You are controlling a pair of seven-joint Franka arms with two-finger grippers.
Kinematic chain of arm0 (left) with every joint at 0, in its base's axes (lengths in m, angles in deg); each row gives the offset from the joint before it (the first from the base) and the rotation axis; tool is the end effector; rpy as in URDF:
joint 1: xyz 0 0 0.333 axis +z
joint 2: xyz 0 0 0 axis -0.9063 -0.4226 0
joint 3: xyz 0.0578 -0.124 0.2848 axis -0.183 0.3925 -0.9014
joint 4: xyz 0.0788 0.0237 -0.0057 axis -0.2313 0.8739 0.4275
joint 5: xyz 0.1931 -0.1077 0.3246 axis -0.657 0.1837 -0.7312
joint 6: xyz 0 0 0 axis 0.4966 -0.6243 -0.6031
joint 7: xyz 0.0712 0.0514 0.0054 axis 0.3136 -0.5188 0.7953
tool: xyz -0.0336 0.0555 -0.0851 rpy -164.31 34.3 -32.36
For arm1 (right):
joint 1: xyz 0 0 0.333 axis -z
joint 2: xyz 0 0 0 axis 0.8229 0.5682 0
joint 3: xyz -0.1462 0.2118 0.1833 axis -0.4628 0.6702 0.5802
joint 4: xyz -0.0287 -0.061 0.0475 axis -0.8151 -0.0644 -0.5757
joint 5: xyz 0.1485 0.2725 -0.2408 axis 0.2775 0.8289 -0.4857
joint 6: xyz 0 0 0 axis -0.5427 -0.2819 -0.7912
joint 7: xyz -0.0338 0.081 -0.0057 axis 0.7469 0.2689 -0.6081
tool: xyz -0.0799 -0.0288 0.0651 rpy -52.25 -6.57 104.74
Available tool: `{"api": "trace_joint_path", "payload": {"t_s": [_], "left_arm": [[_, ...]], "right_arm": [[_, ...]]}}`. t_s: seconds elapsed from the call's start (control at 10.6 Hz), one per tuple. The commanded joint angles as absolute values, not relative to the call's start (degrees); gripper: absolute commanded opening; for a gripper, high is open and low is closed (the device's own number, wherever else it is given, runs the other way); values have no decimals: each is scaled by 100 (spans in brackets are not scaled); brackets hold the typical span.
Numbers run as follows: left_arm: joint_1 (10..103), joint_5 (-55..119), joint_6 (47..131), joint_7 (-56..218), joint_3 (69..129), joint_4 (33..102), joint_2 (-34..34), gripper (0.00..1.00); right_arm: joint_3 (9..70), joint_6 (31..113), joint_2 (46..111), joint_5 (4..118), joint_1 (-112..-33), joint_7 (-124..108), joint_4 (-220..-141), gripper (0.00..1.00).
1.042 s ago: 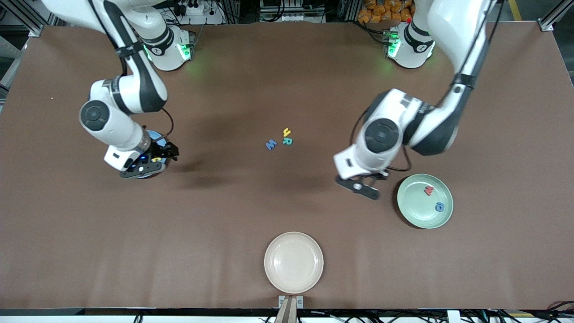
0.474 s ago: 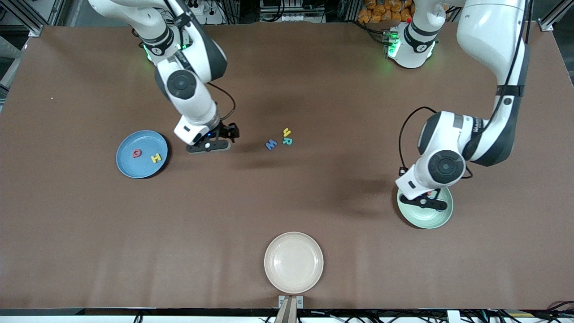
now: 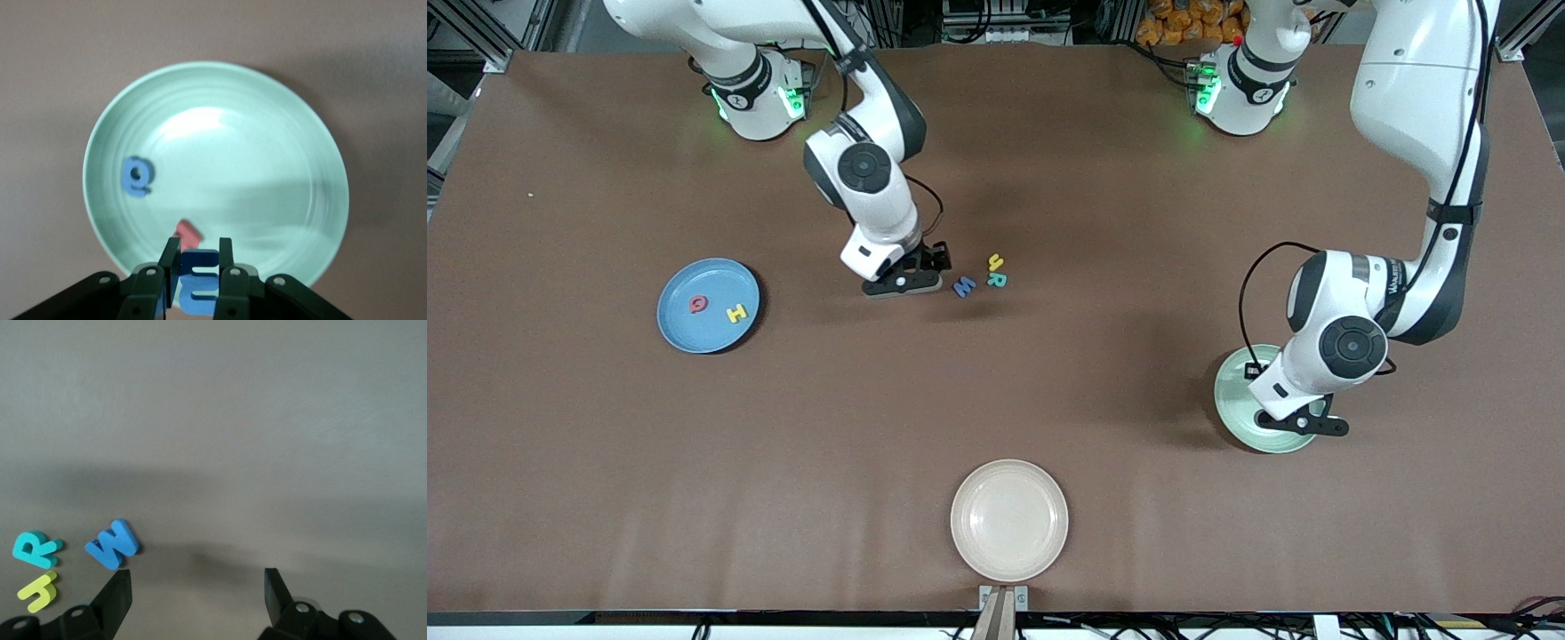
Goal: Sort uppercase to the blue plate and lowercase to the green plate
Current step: 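Carry the blue E to the green plate and release it with the left gripper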
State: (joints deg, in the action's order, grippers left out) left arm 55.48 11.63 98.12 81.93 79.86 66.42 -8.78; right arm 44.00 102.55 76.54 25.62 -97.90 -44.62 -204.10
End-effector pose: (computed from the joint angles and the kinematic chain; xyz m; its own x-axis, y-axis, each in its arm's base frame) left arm 0.6551 -0.0927 0.2328 0.9856 -0.1377 -0.0986 -0.1533 -0.9728 -0.1736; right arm 0.4314 0.3817 0.2259 0.9893 0.1447 0.0163 0.1451 -0.9891 -0.0261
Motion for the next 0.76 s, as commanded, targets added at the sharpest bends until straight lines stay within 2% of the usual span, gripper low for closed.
{"api": "trace_joint_path", "payload": {"t_s": [0.0, 0.19, 0.38, 0.47, 0.66], "left_arm": [[5507, 1296, 10091, 8153, 7836, 6566, -967, 16], [5507, 1305, 10066, 8162, 7792, 6443, -732, 60], [5464, 1313, 9996, 8153, 7791, 6443, -397, 93], [5420, 1305, 9839, 8153, 7783, 6443, -213, 100], [5315, 1305, 9409, 8066, 7791, 6434, 200, 100]], "right_arm": [[4392, 10171, 8212, 2453, -10045, -4976, -19689, 89], [4392, 10250, 8389, 2383, -10222, -5031, -19582, 86], [4392, 10259, 8459, 1927, -10213, -5022, -19520, 84], [4392, 10311, 8494, 1891, -10231, -5005, -19520, 84], [4392, 10435, 8591, 1620, -10336, -4996, -19537, 84]]}}
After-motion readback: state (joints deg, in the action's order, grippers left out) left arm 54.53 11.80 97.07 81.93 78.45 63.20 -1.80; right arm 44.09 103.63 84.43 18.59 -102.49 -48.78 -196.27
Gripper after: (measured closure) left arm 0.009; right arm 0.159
